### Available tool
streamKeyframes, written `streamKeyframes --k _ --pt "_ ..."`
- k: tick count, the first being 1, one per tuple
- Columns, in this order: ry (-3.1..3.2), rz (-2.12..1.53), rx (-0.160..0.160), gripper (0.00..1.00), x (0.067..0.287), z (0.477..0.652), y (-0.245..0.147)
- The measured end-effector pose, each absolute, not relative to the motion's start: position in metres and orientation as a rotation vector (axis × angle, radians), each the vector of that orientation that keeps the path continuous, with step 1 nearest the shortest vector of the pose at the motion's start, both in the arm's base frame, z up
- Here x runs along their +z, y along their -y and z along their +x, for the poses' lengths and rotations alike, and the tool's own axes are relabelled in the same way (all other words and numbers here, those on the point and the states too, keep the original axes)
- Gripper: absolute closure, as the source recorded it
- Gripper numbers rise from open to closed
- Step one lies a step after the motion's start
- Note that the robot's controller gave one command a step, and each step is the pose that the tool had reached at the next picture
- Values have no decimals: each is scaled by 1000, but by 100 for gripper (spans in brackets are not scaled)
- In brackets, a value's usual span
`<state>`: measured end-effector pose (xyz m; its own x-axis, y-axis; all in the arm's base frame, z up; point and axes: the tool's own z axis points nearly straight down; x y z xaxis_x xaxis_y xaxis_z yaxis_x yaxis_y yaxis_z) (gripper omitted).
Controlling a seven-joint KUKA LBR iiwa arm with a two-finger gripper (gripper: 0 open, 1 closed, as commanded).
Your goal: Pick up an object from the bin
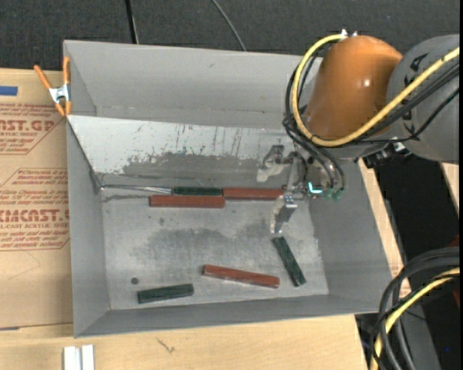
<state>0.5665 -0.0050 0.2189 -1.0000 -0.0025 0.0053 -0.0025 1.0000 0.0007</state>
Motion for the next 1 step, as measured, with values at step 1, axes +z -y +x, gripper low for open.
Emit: streamKeyframes --k 1 --pt "3144 4 -1 0 223 568 5"
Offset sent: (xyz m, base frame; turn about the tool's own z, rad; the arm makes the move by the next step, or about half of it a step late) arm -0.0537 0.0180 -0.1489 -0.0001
